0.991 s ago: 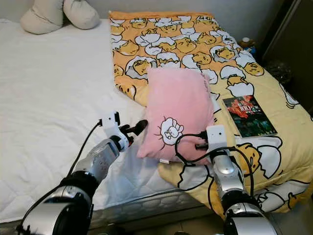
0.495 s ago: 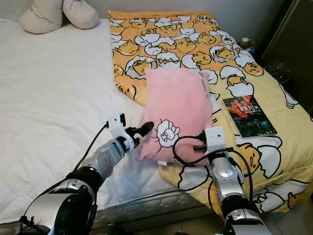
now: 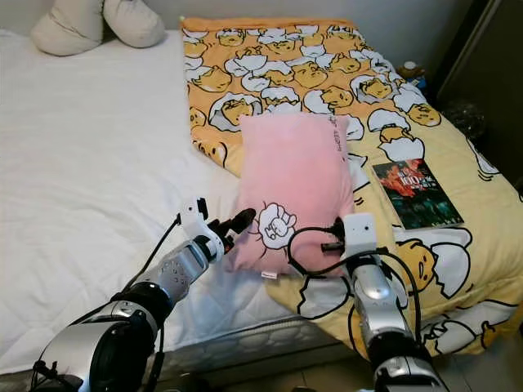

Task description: Clean up the room

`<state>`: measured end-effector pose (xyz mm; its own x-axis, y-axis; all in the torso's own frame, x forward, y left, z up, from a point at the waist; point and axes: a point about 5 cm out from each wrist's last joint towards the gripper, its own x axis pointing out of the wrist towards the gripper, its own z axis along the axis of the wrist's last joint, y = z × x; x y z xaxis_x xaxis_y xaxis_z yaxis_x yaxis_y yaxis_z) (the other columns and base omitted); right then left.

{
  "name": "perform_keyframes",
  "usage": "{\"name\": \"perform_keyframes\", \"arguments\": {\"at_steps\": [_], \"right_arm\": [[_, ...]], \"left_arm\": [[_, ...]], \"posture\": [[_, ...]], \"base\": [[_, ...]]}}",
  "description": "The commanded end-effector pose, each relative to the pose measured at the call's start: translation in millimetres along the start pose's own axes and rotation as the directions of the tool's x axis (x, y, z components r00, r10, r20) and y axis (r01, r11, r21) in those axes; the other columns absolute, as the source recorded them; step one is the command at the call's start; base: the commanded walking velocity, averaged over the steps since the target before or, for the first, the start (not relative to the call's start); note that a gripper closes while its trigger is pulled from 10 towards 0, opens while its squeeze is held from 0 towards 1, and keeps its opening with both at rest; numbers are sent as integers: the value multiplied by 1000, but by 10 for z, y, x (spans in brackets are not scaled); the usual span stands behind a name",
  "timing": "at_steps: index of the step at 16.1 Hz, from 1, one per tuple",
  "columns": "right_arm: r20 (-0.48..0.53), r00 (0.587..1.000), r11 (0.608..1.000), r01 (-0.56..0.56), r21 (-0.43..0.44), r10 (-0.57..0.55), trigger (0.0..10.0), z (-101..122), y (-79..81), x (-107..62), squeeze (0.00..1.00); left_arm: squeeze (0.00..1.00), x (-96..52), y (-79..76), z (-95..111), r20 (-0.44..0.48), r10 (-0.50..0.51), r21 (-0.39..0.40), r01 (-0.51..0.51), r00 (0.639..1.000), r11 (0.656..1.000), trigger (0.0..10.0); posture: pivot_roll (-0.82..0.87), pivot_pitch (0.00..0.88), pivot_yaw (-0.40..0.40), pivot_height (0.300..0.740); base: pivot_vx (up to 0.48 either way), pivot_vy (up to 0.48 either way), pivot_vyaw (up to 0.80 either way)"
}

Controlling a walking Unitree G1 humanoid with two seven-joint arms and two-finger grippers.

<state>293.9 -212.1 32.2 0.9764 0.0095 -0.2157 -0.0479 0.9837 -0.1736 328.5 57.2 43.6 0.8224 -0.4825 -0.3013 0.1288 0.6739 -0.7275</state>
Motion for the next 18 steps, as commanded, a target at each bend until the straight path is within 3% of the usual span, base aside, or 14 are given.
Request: {"name": "perform_keyframes", "arguments": {"at_steps": [1,6,7,9,12,15,17,18], "right_arm": [[-18,1000,1000,-7,12,7,0,-38,-3,-25,0],[-29,1000,1000,-2,18,3,0,-75,-23,-69,0],[-28,1000,1000,-3,20,3,0,-74,-17,-72,0],[-26,1000,1000,-3,23,4,0,-68,-7,-70,0],[-18,1000,1000,-12,21,12,0,-57,13,-80,0],[-15,1000,1000,-21,17,22,0,-58,26,-101,0],[-13,1000,1000,-24,17,24,0,-56,30,-111,0],[-11,1000,1000,-24,19,24,0,-47,32,-109,0]], "left_arm": [[0,208,-734,-344,-70,-206,-73,201,976,977,10000],[0,241,-1012,-395,-160,-324,116,344,932,932,10000],[0,255,-1078,-350,-147,-346,111,363,927,925,10000],[0,267,-1127,-320,-134,-356,68,367,925,928,10000],[0,253,-1030,-450,-141,-284,-146,264,948,953,10000],[0,226,-1039,-589,-220,-295,-81,284,930,955,10000],[0,152,-1016,-860,-388,-284,66,334,877,940,10000],[0,129,-994,-913,-422,-285,82,349,861,934,10000]], "posture": [[-173,0,57,740],[-177,0,63,740],[-178,0,67,740],[-182,0,74,740],[-202,0,78,740],[-210,0,73,740],[-210,0,72,740],[-209,0,73,740]], "base": [[0,0,0],[0,0,0],[0,0,0],[0,0,0],[0,0,0],[0,0,0],[0,0,0],[0,0,0]]}}
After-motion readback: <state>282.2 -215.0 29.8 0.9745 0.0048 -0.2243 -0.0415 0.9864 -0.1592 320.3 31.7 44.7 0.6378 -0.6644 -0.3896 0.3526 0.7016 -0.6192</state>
